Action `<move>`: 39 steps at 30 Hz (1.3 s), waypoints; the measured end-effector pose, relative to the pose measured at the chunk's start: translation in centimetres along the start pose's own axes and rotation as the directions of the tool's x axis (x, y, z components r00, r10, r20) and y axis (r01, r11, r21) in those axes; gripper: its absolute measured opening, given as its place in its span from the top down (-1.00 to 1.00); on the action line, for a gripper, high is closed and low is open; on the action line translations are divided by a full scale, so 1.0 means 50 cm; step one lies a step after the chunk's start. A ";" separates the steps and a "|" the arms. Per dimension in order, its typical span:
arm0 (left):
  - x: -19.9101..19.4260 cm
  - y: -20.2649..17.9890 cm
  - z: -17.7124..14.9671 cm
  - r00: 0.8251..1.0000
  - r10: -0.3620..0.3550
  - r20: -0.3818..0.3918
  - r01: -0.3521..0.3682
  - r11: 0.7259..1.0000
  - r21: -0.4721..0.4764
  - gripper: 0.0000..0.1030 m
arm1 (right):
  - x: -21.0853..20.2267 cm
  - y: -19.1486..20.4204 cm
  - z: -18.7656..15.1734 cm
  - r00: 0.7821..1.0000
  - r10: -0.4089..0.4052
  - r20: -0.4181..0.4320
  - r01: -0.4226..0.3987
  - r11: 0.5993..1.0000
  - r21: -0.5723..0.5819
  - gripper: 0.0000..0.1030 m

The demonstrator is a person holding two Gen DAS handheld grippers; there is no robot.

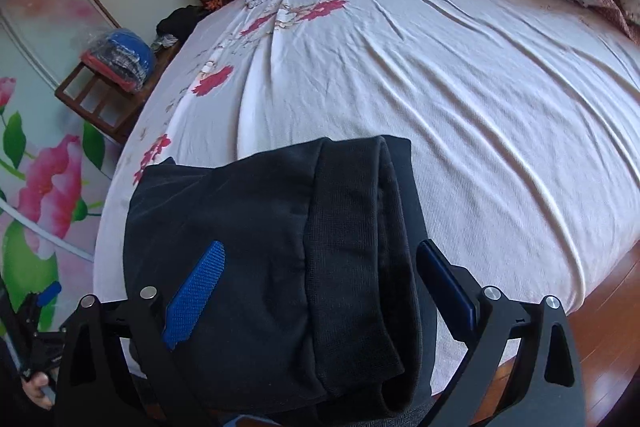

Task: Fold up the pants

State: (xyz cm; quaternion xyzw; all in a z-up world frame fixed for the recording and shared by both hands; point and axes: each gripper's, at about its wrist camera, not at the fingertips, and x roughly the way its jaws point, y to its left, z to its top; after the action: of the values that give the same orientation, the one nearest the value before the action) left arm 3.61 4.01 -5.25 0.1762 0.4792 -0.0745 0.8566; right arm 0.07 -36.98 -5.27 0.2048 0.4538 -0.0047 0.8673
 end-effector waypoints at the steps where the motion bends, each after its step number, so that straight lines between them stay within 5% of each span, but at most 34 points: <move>1: 0.007 0.004 0.002 1.000 -0.001 -0.021 0.001 1.000 -0.017 -0.88 | 0.001 0.004 0.004 1.000 0.024 -0.012 -0.024 1.000 -0.002 -0.87; 7: 0.028 0.038 0.042 0.995 -0.076 -0.070 0.064 0.986 -0.152 -0.88 | 0.029 -0.002 0.012 0.997 0.041 -0.060 -0.041 0.999 0.016 -0.84; 8: 0.029 0.042 0.048 0.994 -0.090 -0.067 0.078 0.984 -0.162 -0.88 | 0.030 0.001 0.008 0.996 0.063 -0.066 -0.063 0.998 0.012 -0.74; 12: 0.020 0.050 0.065 0.995 -0.092 -0.045 0.083 0.981 -0.175 -0.90 | 0.022 0.005 -0.005 0.997 0.021 -0.074 -0.022 0.999 -0.023 0.22; 15: 0.022 0.046 0.082 0.996 -0.081 -0.033 0.075 0.985 -0.155 -0.91 | -0.004 -0.009 -0.010 0.997 0.018 -0.077 -0.019 1.000 -0.013 0.41; 19: 0.016 0.042 0.108 0.994 -0.106 -0.007 0.104 0.984 -0.146 -0.91 | -0.028 -0.024 -0.019 0.990 -0.104 -0.092 0.102 0.994 -0.036 0.43; 21: 0.014 0.035 0.117 0.994 -0.111 0.009 0.111 0.984 -0.141 -0.95 | -0.016 -0.036 -0.021 0.989 -0.088 -0.119 0.084 0.996 -0.039 0.43; 25: 0.050 0.008 0.120 0.989 -0.143 -0.030 0.138 0.983 -0.122 -0.96 | 0.033 -0.056 -0.030 0.976 -0.145 -0.163 0.144 0.989 -0.022 0.00; 27: 0.066 -0.005 0.122 0.985 -0.164 -0.046 0.158 0.980 -0.119 -0.96 | 0.006 -0.062 -0.026 0.992 -0.038 -0.116 0.042 0.998 0.035 0.00; 30: 0.090 -0.023 0.136 0.961 -0.274 -0.044 0.264 0.951 -0.163 -0.96 | -0.010 -0.083 -0.010 0.996 -0.011 -0.085 0.016 0.998 0.054 -0.33; 32: 0.116 -0.039 0.147 0.914 -0.403 -0.049 0.387 0.901 -0.197 -0.96 | 0.006 -0.107 -0.006 0.991 0.018 -0.129 -0.009 0.997 0.072 -0.33; 37: 0.162 -0.080 0.159 0.884 -0.460 -0.087 0.435 0.876 -0.208 -0.96 | 0.014 -0.134 -0.007 0.988 0.044 -0.151 -0.031 0.995 0.090 -0.33; 39: 0.176 -0.084 0.158 0.847 -0.525 -0.087 0.496 0.838 -0.226 -0.96 | 0.011 -0.131 -0.011 0.989 0.025 -0.143 -0.012 0.996 0.087 -0.33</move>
State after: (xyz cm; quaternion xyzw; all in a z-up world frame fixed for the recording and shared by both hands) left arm 13.31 -2.44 -9.92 -0.0380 0.5748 -0.2402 0.7813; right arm -1.32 -42.65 -8.27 0.2459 0.5127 -0.0013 0.8226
